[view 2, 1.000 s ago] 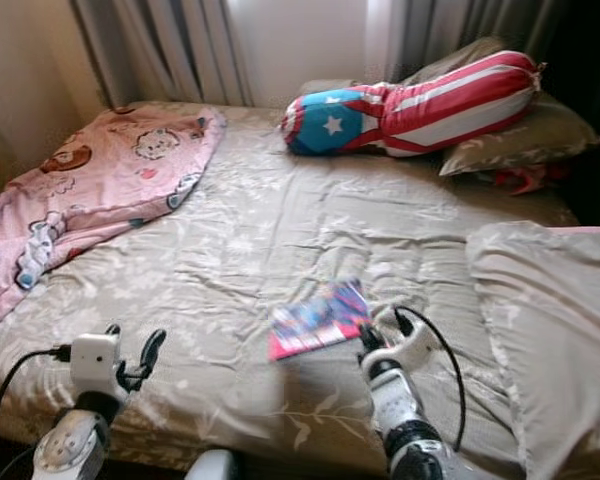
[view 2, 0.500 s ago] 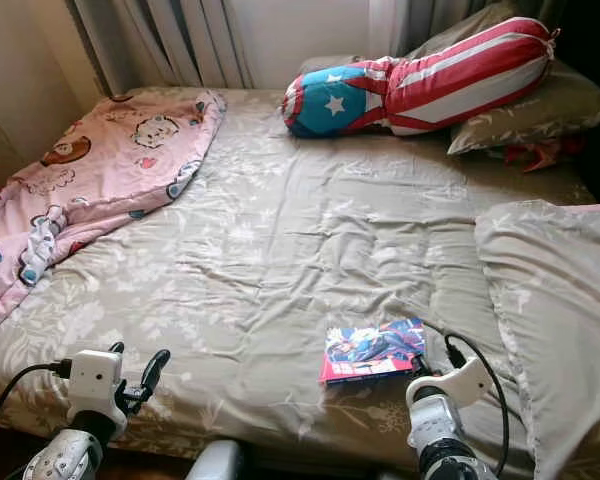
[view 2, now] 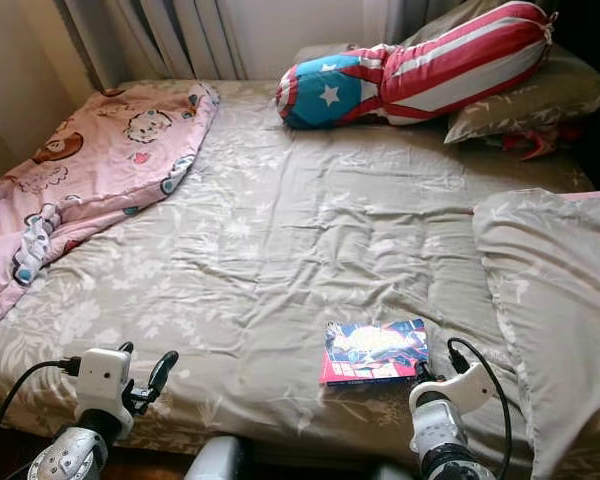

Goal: Clean up the room

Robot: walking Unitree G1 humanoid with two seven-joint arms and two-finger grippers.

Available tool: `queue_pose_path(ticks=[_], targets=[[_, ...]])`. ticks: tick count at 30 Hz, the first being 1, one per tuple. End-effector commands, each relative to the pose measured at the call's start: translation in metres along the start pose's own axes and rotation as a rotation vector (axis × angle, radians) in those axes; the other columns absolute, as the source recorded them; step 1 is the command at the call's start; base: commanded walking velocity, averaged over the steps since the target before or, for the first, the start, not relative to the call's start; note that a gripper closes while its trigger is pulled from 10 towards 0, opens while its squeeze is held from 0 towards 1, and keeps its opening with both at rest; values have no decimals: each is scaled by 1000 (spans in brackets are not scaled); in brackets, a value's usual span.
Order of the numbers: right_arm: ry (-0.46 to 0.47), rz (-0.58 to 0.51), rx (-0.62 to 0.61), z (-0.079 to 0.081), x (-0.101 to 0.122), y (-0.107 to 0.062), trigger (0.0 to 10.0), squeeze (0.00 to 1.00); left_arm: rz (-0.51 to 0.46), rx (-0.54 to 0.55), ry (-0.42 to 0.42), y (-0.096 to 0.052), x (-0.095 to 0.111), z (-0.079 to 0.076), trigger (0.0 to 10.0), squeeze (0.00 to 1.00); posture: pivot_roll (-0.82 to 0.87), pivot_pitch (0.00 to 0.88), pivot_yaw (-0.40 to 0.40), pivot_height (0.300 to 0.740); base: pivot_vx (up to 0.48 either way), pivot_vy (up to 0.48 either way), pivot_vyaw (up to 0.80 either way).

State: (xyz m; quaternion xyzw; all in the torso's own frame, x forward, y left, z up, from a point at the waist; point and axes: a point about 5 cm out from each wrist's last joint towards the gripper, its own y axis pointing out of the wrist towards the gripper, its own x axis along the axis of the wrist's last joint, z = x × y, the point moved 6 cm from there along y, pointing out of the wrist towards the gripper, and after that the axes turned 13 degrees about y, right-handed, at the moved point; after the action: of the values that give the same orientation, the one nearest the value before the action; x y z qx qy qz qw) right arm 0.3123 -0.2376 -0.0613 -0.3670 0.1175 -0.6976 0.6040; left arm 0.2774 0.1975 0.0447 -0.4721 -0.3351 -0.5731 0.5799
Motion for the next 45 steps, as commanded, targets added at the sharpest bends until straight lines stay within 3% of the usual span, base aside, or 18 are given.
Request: queue_pose_path(ticks=[1,2,8,11,13,14,17,18,21,24,29,33,42,45], targets=[[5,-25,-27,-6,6,0,10000,1000,27,-8,12,-2,-6,1,10000,0,216,128,61,657,0,0,0],[6,-27,-29,-6,7,0,10000,0,28,-9,11,-2,-6,1,10000,0,214,129,59,657,0,0,0],[23,-75,-51,-8,21,0,10000,0,31,-9,0,2,-8,-2,10000,0,210,126,56,657,0,0,0],[-11,-88,-25,-2,25,1,10000,0,33,-10,-4,4,-10,-3,10000,0,200,122,53,657,0,0,0],[-145,-80,22,7,23,1,10000,0,38,-8,-10,6,-12,-3,10000,0,196,120,51,657,0,0,0],[-296,-65,86,17,16,0,10000,0,51,2,-27,9,-17,-2,10000,0,188,116,48,657,0,0,0],[-574,-44,201,22,-5,-6,10000,0,102,50,-91,17,-32,3,10000,0,142,88,38,657,0,0,0],[-594,-44,207,22,-7,-7,10000,0,106,52,-95,18,-34,4,10000,0,142,88,38,657,0,0,0],[-606,-26,247,11,-18,-13,10000,0,147,58,-120,23,-45,2,10000,0,117,50,42,672,0,0,0],[-622,12,193,-22,-31,-22,10000,0,199,21,-102,32,-59,-6,10000,0,96,16,43,692,0,0,0],[-657,86,142,-51,-54,-33,10000,0,296,20,-113,37,-80,-10,10000,0,70,0,36,732,0,0,0],[-697,162,99,-64,-73,-38,10000,0,435,48,-170,26,-110,-11,10000,0,45,0,24,740,0,0,0],[-801,269,64,-74,-87,-40,10000,0,567,30,-175,9,-137,-22,10000,0,47,0,-8,740,0,0,0],[-808,269,2,-84,-80,-40,10000,0,663,25,-169,-19,-161,-25,10000,0,43,0,-13,740,0,0,0]])
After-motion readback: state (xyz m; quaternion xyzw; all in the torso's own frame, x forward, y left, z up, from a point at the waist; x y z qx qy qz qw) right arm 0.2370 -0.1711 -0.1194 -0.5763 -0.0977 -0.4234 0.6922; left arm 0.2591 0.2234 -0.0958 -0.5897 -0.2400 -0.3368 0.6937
